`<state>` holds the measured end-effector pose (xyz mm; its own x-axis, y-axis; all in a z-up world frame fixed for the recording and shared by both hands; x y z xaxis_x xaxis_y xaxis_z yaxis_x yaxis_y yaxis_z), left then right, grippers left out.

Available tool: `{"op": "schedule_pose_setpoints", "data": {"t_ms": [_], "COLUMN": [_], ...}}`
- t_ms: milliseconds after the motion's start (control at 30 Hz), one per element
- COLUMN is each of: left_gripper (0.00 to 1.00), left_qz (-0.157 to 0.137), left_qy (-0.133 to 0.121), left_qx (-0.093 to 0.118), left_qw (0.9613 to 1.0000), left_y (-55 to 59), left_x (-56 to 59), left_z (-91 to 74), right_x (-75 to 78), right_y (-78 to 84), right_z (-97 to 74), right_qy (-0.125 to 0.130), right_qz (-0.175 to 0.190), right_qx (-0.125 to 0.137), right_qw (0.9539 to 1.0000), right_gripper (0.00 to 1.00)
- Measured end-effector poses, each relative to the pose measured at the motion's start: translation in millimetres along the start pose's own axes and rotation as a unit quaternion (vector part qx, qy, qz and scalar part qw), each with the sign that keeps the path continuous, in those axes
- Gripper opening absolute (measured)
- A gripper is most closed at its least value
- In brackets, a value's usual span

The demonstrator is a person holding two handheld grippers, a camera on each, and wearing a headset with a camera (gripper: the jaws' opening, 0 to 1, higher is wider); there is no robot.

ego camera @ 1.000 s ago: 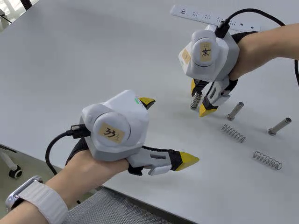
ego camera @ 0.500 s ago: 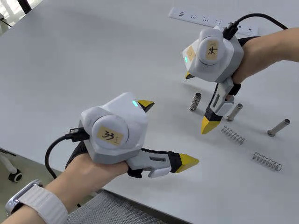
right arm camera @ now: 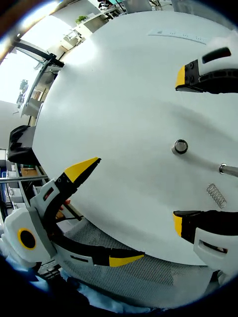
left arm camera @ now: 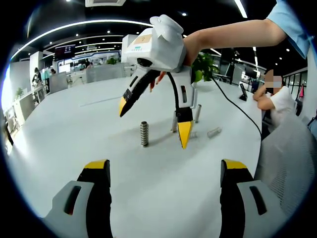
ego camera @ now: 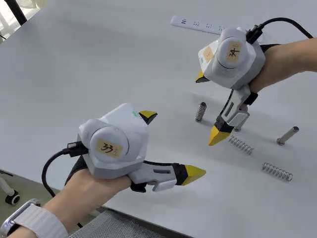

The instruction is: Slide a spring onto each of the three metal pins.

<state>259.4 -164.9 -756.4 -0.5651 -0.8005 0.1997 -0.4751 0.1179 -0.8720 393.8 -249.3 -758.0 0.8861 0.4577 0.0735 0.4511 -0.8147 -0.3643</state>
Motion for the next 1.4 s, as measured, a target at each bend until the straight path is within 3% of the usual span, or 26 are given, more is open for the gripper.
{"op": "schedule_pose_setpoints", "data": {"t_ms": [367, 600, 667, 733, 933, 1267, 1400], "left_gripper": [0.91, 0.91, 0.91, 0.91, 0.91, 0.90, 0.90], "left_qz": [0.006, 0.018, 0.020, 0.024, 0.035, 0.049, 0.055], "left_qy": [0.008, 0.014, 0.017, 0.019, 0.028, 0.037, 0.038], "left_qx": [-0.004, -0.010, -0.010, -0.011, -0.015, -0.020, -0.024], "left_qw": [0.9999, 0.9997, 0.9996, 0.9995, 0.9989, 0.9979, 0.9975], "left_y": [-1.5, -4.7, -6.4, -8.2, -11.9, -16.4, -16.3], "left_x": [1.3, 1.3, 1.7, 2.3, 4.9, 6.3, 6.9], "left_z": [0.1, -0.1, 0.2, 0.8, 2.5, 3.0, 2.8], "right_x": [-20.0, -41.7, -49.0, -47.2, -67.0, -114.0, -134.3], "right_y": [14.4, 23.2, 23.7, 34.2, 45.0, 63.8, 74.2], "right_z": [-28.0, -47.2, -53.0, -54.5, -66.5, -92.3, -97.4], "right_qy": [0.033, 0.056, 0.066, 0.074, 0.095, 0.140, 0.153], "right_qz": [0.059, 0.065, 0.068, 0.077, 0.099, 0.156, 0.186], "right_qx": [0.054, 0.059, 0.065, 0.071, 0.081, 0.101, 0.105], "right_qw": [0.9962, 0.9946, 0.9934, 0.9918, 0.9872, 0.9727, 0.9649], "right_gripper": [0.99, 0.99, 0.99, 0.99, 0.99, 0.99, 0.99]}}
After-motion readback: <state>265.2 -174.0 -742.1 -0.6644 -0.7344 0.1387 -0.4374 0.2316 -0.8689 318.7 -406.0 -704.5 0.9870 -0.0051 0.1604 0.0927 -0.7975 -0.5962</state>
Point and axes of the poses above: the centre of the closed fingertips' face, and the gripper's own axes: z roughly forward along the fingers, x roughly to its right, y roughly out of its underside, the point moved 7 cm from there along -z, roughly backward along the fingers, and after that the axes turned 7 degrees about -z, right-handed, at the moved point
